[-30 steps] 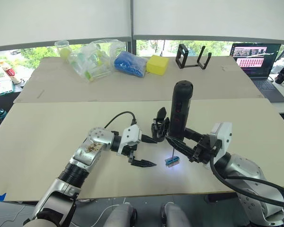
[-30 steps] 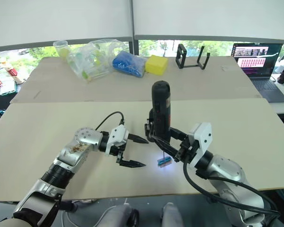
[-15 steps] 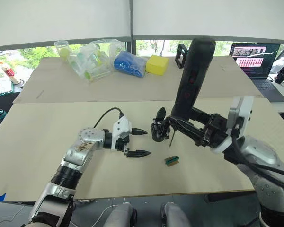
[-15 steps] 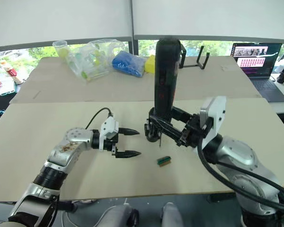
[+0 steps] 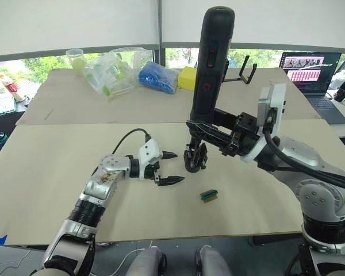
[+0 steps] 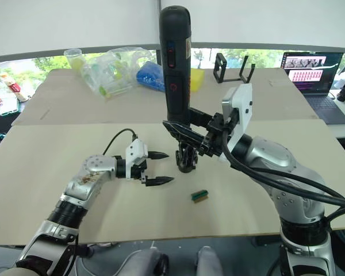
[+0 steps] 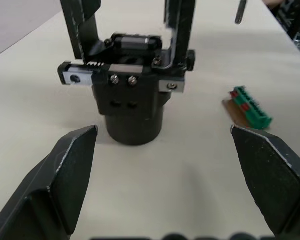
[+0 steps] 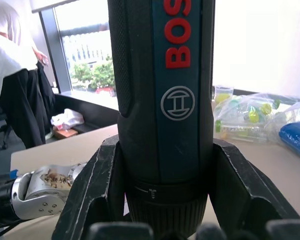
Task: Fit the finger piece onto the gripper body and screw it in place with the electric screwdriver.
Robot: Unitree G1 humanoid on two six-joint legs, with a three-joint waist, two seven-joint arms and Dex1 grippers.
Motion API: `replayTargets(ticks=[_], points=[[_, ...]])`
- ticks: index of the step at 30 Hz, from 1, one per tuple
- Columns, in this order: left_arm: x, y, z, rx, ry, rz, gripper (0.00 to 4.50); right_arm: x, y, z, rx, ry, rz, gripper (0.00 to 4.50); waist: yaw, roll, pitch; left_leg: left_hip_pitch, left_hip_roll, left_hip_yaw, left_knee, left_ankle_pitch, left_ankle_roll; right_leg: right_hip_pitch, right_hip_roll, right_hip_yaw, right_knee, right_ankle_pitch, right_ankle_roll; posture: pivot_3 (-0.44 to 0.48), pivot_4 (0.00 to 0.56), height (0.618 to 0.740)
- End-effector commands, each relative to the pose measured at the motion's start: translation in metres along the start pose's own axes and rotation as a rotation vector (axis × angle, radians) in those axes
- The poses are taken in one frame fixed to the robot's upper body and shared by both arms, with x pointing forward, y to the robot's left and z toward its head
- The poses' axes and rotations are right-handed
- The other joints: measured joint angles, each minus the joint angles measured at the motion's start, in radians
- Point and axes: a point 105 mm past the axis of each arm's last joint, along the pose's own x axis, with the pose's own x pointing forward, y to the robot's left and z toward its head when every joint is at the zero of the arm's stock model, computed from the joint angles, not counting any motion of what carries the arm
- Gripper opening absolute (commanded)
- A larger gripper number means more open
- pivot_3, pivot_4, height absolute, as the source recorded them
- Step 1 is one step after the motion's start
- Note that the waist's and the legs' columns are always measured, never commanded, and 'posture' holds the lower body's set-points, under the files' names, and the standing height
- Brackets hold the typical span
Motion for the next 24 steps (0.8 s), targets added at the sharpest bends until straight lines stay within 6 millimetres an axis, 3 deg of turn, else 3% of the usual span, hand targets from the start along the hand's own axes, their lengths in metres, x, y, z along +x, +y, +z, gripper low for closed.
replayTargets(ticks=[1, 10, 19, 22, 24], points=[[0.007, 0.001, 0.012, 0.049, -0.023, -0.002, 4.50, 0.004, 0.005, 0.015, -0.093, -0.051, 0.032, 1.91, -0.001, 0.000, 0.000, 0.000, 0.000, 0.000, 0.000, 0.000, 0.000, 0.000, 0.000, 0.000, 0.000, 0.000, 0.000, 0.000, 0.150, 0.740], [0.031, 0.001, -0.001, 0.005, 0.008, 0.091, 4.50, 0.004, 0.004, 0.011, -0.114, -0.049, 0.038, 1.91, 0.000, 0.000, 0.000, 0.000, 0.000, 0.000, 0.000, 0.000, 0.000, 0.000, 0.000, 0.000, 0.001, 0.000, 0.000, 0.000, 0.150, 0.740], [0.062, 0.017, -0.012, -0.036, 0.015, 0.219, 4.50, 0.006, 0.007, 0.018, -0.121, -0.072, 0.050, 1.91, 0.002, 0.000, 0.000, 0.000, 0.000, 0.000, 0.000, 0.000, 0.000, 0.000, 0.000, 0.000, 0.001, 0.000, 0.000, 0.000, 0.150, 0.740], [0.069, 0.018, -0.008, -0.047, -0.024, 0.198, 3.62, 0.005, 0.007, 0.021, -0.128, -0.077, 0.050, 1.91, 0.001, 0.000, 0.000, 0.000, 0.000, 0.000, 0.001, 0.000, 0.000, 0.000, 0.000, 0.000, 0.001, 0.000, 0.000, 0.000, 0.150, 0.740], [0.071, 0.018, -0.006, -0.043, -0.037, 0.169, 2.72, 0.005, 0.008, 0.022, -0.129, -0.079, 0.051, 1.91, 0.002, 0.000, 0.000, -0.001, 0.000, 0.000, 0.000, 0.000, 0.000, 0.000, 0.000, 0.000, 0.001, 0.000, 0.000, 0.000, 0.150, 0.740]])
